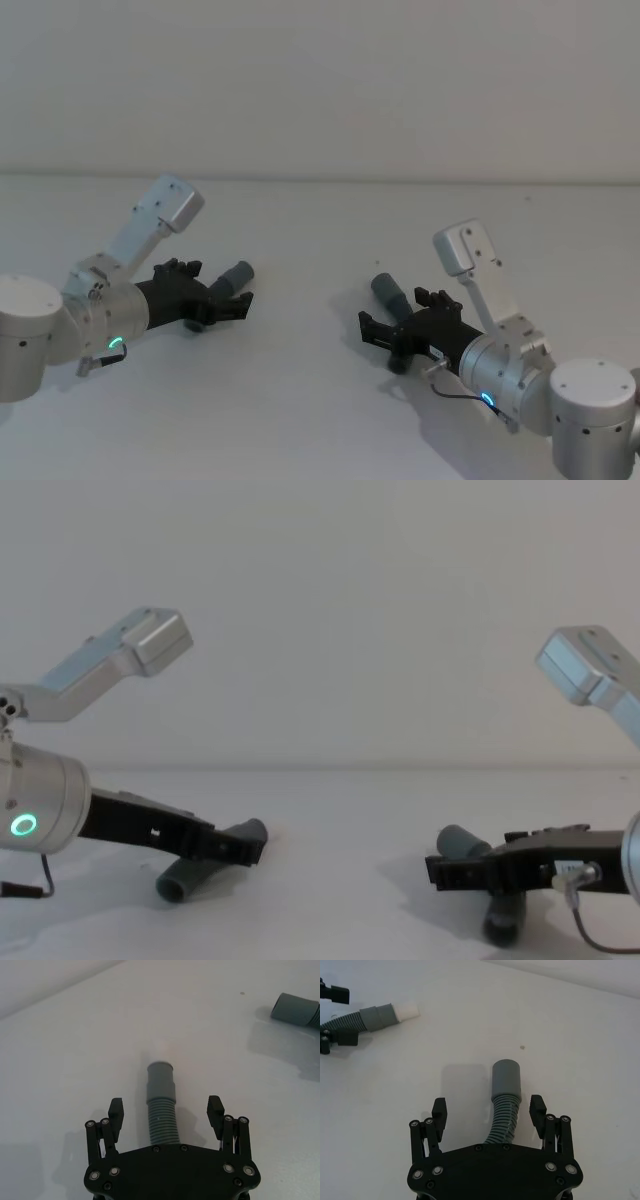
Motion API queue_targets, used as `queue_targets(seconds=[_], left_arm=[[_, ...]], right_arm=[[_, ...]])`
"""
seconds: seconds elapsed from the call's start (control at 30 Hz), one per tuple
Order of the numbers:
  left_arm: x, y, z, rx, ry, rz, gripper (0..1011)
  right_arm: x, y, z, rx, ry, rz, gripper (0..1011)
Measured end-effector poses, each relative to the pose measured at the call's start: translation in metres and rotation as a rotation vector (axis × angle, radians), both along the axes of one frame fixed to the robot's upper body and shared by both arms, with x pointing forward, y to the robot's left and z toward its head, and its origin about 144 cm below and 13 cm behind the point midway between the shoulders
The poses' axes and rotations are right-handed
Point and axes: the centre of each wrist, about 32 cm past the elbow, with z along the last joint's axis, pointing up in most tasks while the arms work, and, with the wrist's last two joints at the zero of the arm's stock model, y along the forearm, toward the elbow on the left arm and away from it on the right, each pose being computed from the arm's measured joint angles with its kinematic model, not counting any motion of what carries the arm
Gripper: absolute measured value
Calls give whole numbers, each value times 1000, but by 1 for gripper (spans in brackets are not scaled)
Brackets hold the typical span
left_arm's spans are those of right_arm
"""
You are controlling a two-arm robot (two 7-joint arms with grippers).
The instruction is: Use both hands to pick up one end of the pipe from the table, align the ends, and insert them.
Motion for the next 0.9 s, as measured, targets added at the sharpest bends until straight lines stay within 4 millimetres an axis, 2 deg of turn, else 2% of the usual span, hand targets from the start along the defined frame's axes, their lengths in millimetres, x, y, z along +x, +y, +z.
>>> queue_targets(seconds=[0.9], left_arm=[[6, 0, 2, 3, 94, -12, 1001]], right_arm=[[4, 3, -4, 12, 22, 11, 1000]])
